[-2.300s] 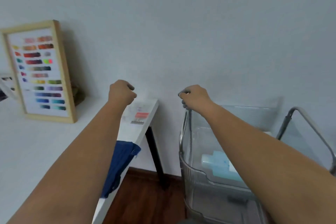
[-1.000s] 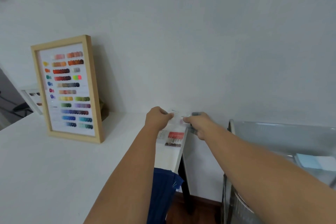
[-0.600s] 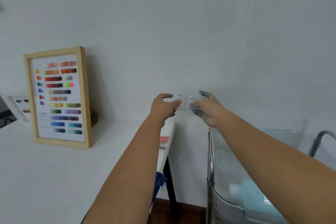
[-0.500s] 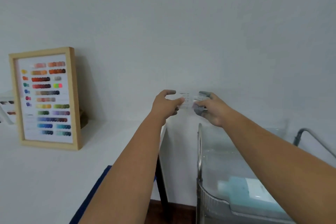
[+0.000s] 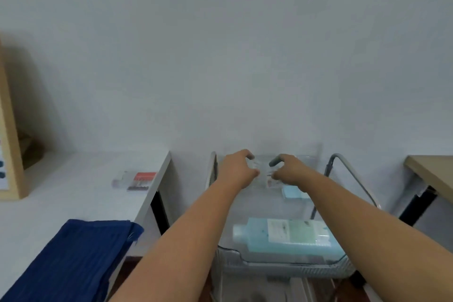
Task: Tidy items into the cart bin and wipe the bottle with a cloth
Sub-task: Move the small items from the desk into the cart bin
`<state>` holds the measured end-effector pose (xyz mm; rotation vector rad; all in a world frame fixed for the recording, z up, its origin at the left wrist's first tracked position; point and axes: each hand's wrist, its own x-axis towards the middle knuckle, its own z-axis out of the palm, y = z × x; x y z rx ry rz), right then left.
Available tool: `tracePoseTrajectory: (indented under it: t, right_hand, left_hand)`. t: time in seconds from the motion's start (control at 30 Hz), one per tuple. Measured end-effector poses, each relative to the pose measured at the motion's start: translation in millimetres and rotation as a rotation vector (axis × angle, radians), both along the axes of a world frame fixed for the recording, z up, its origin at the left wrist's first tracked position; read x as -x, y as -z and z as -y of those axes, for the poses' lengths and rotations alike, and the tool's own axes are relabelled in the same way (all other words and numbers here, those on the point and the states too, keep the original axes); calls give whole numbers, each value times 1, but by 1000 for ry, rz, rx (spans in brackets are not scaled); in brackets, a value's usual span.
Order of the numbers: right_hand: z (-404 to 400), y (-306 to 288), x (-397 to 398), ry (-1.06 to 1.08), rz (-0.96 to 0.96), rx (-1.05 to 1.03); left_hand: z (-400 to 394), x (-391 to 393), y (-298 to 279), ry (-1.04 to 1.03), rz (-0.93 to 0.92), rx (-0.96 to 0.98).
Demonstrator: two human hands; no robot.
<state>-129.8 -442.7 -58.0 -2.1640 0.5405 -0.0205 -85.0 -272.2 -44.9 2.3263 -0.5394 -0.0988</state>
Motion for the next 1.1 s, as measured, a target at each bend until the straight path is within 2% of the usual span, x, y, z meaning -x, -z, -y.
tracePoseTrajectory:
  t: [0.3, 0.53, 0.67, 0.73, 0.83, 0.93, 1.1]
  right_hand:
    - [25, 66, -4, -135, -180, 202]
    - [33, 76, -29, -247, -202, 363]
    - [41, 79, -27, -446, -234, 482]
    - [44, 83, -22, -536, -265, 591]
    - [43, 90, -20, -572, -225, 690]
    - [43, 92, -21, -549, -160, 634]
    - [54, 91, -23, -403, -112, 519]
  left_hand:
    - [32, -16, 68, -60, -147, -251]
    - [45, -32, 91, -84, -226, -278]
    - [40, -39, 100, -64, -253, -314]
    - [38, -42, 103, 16, -299, -350]
    - [42, -43, 103, 197, -205, -478]
    - [48, -41, 106, 275, -102, -571]
    - [50, -48, 108, 275, -42, -524]
